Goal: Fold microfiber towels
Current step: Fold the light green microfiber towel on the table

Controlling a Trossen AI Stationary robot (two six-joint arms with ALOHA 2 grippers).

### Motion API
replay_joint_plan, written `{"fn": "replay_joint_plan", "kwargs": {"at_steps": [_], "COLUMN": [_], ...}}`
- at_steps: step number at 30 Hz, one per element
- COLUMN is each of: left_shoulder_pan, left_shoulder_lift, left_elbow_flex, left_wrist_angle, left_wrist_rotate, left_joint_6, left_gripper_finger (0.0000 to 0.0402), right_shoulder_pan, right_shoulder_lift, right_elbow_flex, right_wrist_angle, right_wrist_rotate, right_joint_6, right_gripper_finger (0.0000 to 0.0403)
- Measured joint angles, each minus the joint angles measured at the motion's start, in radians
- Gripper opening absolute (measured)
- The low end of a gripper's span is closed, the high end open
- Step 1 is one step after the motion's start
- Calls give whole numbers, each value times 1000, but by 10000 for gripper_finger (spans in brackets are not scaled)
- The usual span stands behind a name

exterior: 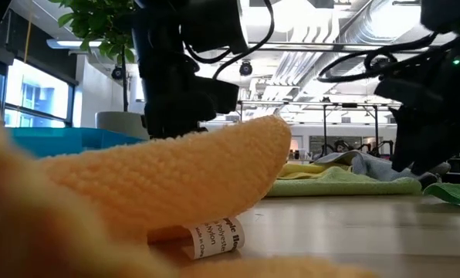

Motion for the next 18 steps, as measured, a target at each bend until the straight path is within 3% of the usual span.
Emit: {"fn": "replay_joint_plan", "kwargs": {"at_steps": [9, 18], "left_shoulder_pan": [-22, -24], "left_shoulder_lift": [7, 7], "left_elbow_flex": [-2, -2], "left_wrist_angle": [187, 197], "left_wrist_rotate": [69, 75], "left_joint_6": [-59, -40], "left_gripper_finger": [101, 101], "right_shoulder_pan": [-12, -10], "right_shoulder_lift": [0, -3], "right_elbow_flex": [-88, -139], "right_wrist_angle": [88, 136], "right_wrist_rotate": [-41, -21], "right_joint_6": [34, 36], "right_gripper_finger": [186, 173]}}
